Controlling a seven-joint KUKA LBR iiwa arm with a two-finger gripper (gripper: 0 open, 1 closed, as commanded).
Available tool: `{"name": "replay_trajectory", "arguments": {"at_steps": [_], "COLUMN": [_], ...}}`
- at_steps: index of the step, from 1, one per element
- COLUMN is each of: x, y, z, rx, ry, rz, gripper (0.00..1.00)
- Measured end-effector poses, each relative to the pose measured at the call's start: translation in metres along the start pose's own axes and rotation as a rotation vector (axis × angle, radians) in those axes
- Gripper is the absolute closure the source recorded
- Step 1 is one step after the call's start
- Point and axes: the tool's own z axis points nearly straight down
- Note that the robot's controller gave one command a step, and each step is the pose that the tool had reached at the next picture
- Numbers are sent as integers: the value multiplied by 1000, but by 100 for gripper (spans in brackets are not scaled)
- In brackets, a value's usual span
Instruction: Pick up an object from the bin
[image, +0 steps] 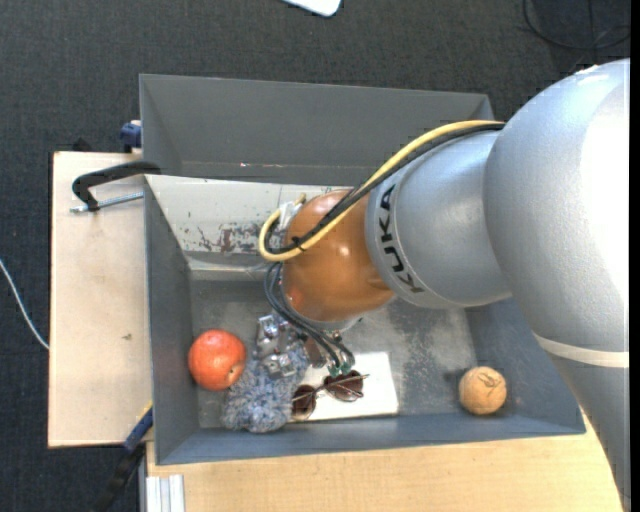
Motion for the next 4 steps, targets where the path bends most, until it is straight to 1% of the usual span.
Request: {"name": "replay_trajectory", "arguments": {"at_steps": [2, 3, 4], "x": [0, 5, -53], "y": [0, 2, 5], "z": [-1, -50, -162], "rx": [0, 6, 5], "ry": [0, 15, 10], "rz": [-4, -59, -192], "gripper": [100, 100, 100]}}
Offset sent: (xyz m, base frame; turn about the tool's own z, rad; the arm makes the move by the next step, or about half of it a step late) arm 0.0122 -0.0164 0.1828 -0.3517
